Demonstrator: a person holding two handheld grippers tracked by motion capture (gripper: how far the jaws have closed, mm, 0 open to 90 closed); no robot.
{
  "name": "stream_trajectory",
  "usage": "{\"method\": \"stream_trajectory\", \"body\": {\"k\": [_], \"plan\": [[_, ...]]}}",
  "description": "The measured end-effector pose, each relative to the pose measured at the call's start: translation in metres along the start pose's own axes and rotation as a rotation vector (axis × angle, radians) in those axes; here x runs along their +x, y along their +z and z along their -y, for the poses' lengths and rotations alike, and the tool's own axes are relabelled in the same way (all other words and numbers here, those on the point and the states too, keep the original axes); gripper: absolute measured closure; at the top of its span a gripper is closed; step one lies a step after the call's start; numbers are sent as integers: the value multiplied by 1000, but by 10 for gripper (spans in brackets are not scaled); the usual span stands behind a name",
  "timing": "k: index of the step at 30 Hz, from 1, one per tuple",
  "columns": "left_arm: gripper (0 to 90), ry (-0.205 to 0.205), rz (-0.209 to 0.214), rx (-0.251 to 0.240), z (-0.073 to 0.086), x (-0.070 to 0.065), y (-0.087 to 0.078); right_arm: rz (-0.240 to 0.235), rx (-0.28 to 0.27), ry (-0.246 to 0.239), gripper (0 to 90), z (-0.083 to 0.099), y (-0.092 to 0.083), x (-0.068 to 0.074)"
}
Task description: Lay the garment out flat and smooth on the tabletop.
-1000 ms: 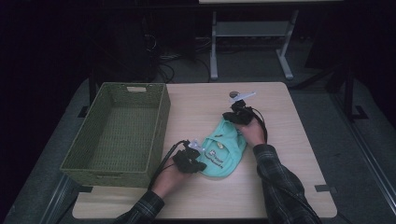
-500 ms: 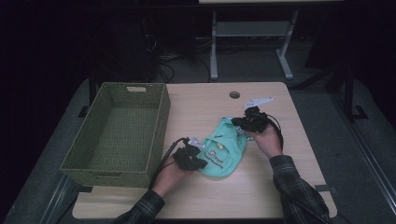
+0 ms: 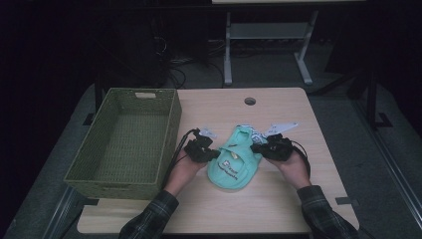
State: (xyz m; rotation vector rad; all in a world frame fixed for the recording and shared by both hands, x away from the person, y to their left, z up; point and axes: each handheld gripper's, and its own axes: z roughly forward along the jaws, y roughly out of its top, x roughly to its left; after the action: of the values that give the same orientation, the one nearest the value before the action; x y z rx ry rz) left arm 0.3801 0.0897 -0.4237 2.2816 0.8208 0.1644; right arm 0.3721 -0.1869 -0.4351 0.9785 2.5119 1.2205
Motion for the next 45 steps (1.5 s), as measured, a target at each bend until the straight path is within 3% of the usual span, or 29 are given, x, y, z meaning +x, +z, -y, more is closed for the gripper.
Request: {"method": "stream_trajectory", "body": {"k": [9, 13, 16, 22, 23, 26, 27, 33, 38, 45], "plan": [[895, -20, -27, -14, -26, 22, 23, -35, 30, 28, 899, 26, -7, 12], [891, -10, -9, 2, -34, 28, 39, -50, 45, 29, 899, 33, -6, 17], [888, -26, 7, 8, -37, 30, 53, -65, 60, 24, 899, 36, -1, 22], [882, -7, 46, 63, -32, 28, 69, -58, 102, 18, 899, 39, 8, 23], [882, -22, 49, 51, -31, 26, 69, -57, 111, 11, 899, 40, 10, 22], [888, -9, 45, 74, -29, 28, 66, -50, 119, 0, 900, 41, 9, 21], [889, -22, 41, 77, -27, 28, 64, -42, 125, 2, 900, 41, 8, 21], [892, 3, 12, 123, -20, 24, 54, -7, 146, -10, 900, 44, 1, 15], [892, 37, 24, 141, -9, 11, 45, -2, 151, 1, 900, 50, -8, 11], [884, 70, 72, 143, 9, -15, 33, -10, 159, 9, 900, 59, -20, 11]]}}
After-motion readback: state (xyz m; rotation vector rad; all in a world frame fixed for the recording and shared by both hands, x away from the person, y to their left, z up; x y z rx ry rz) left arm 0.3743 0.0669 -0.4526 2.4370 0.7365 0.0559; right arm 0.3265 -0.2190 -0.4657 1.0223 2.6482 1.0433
